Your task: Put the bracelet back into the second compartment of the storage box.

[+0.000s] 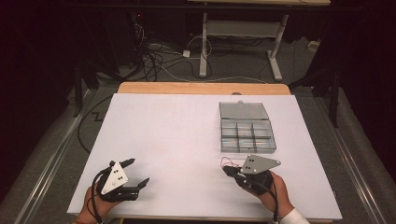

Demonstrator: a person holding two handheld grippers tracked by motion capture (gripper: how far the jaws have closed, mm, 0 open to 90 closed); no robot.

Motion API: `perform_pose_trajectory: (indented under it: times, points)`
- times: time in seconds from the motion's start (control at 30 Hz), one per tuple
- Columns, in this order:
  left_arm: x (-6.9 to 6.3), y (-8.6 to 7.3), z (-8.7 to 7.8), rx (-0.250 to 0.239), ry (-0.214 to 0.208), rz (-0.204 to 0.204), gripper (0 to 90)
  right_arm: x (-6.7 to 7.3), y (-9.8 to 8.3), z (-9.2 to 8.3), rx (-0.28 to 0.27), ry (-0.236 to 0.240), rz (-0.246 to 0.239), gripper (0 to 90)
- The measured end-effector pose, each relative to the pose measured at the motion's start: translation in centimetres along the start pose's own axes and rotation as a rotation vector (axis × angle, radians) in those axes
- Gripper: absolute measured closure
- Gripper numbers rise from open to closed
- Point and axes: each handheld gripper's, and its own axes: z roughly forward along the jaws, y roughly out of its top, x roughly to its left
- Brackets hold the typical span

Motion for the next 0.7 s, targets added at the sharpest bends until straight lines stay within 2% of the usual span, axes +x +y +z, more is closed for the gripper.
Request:
perform_pose_trajectory:
  times: [0.33, 0.7]
  points:
    - [0.0, 0.0, 0.0, 0.002, 0.000, 0.001, 17.8, -1.5, -0.1, -1.8, -0.028, -0.051, 0.017, 88.8]
    - [0.0, 0.0, 0.2, 0.012, 0.000, 0.002, 17.8, -3.4, -0.1, -2.5, -0.039, -0.107, 0.049, 88.8]
